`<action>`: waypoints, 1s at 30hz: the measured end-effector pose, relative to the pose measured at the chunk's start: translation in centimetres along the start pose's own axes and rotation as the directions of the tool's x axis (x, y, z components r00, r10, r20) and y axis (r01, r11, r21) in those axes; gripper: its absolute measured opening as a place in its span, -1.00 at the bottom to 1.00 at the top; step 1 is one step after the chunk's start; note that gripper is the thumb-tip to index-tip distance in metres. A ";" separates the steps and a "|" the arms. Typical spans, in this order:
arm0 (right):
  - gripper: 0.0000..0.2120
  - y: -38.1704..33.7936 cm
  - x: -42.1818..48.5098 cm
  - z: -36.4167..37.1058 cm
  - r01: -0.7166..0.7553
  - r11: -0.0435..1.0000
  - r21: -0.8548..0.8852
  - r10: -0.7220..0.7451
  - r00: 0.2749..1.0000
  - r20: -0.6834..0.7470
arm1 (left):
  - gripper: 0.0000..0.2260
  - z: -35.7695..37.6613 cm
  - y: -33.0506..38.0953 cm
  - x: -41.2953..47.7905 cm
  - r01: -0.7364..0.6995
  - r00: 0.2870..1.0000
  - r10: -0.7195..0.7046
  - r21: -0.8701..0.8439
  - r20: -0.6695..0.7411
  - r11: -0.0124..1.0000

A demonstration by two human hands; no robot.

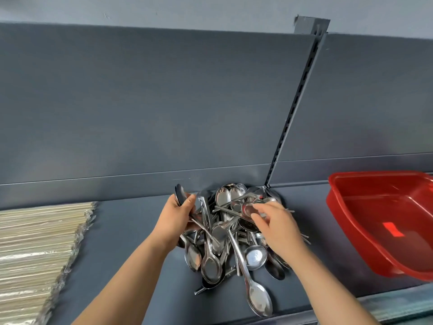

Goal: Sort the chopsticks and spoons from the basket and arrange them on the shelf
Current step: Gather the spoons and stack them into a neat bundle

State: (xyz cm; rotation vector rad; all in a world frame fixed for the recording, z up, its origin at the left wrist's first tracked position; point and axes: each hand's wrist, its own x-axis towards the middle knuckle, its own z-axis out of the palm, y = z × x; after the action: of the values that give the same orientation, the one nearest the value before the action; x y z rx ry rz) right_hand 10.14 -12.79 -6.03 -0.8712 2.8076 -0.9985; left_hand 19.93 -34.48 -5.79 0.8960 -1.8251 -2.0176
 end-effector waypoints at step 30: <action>-0.74 -2.0 -3.0 0.8 0.066 0.949 -0.310 -0.008 0.983 0.185 | -0.78 0.4 -4.3 -6.0 0.117 0.986 -0.111 -0.043 0.127 0.992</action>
State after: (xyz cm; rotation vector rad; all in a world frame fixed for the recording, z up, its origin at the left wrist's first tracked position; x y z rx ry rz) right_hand 13.80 -12.95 -5.93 -0.9898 2.8412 -0.4472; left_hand 25.12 -29.98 -8.38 0.8979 -1.8148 -2.2252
